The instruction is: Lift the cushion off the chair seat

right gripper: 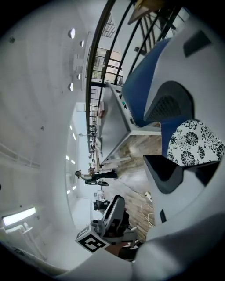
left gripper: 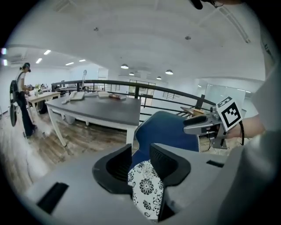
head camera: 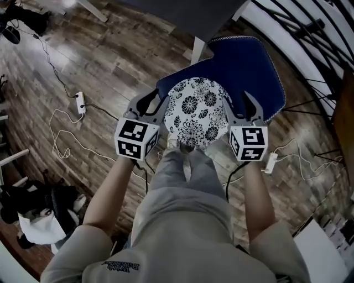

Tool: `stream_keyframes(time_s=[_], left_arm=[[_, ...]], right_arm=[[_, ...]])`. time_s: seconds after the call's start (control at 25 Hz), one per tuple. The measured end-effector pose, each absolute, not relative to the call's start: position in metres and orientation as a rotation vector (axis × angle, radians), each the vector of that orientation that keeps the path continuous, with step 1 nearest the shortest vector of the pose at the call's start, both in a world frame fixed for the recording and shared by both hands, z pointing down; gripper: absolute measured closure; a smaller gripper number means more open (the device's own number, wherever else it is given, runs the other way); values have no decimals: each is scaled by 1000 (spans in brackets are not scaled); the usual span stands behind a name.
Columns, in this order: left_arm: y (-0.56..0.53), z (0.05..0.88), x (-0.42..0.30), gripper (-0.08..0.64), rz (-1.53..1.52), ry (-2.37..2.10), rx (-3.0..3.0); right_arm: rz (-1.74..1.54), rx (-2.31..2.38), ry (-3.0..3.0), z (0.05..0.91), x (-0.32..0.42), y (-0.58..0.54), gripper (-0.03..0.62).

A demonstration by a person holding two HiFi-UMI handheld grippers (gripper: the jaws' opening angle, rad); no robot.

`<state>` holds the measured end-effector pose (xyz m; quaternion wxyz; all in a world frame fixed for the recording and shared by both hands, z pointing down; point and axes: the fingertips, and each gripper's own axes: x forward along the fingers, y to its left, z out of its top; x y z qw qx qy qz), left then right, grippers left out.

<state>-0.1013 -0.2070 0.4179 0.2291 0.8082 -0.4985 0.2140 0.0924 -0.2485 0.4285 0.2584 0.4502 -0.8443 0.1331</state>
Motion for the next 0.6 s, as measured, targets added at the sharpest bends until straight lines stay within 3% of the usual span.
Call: stream_keyframes(time_s=[0.6], left_arm=[[-180, 723, -110, 413, 843, -1141, 1916]], right_arm=[[635, 1092, -2031, 730, 110, -248, 344]])
